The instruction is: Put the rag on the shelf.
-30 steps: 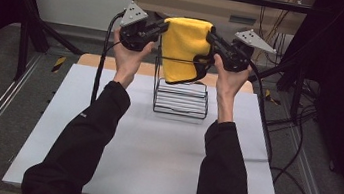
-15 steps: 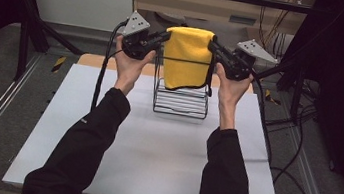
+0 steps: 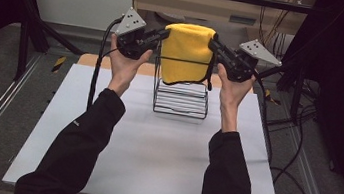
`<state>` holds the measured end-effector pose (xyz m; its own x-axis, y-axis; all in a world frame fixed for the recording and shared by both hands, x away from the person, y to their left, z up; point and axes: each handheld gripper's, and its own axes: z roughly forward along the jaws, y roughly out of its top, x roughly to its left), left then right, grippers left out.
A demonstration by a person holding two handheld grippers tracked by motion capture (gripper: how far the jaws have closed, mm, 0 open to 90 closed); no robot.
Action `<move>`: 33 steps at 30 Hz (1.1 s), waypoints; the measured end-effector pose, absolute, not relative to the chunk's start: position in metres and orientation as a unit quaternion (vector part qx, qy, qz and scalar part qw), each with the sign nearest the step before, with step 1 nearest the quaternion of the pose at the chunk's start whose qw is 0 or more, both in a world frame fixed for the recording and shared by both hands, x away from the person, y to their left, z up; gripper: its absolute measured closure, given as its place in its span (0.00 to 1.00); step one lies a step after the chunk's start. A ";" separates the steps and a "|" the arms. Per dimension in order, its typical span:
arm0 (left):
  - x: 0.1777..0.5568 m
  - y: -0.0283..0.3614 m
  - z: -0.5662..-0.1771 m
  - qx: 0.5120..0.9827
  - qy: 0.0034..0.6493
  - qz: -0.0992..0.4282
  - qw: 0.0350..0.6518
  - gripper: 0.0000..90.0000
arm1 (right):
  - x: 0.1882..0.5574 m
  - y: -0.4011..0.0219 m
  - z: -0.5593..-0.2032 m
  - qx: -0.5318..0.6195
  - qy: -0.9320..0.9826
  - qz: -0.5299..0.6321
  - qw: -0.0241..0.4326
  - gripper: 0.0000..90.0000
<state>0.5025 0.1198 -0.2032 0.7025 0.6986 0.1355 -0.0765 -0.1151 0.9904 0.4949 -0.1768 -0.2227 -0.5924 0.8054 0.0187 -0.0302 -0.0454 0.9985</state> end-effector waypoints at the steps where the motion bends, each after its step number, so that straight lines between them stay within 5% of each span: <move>1: 0.501 0.120 -0.203 0.681 0.227 0.310 0.623 0.93 | 0.493 -0.177 -0.223 0.316 0.612 0.649 0.323 0.89; 33: 0.471 0.125 -0.232 0.754 0.236 0.241 0.564 0.86 | 0.458 -0.183 -0.250 0.299 0.698 0.584 0.288 0.88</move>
<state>0.4706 0.1250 -0.2321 0.7717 0.6285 0.0975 0.0842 -0.2530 0.9638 0.4584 -0.1832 -0.2504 -0.6554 0.7534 -0.0539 0.0800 0.1402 0.9869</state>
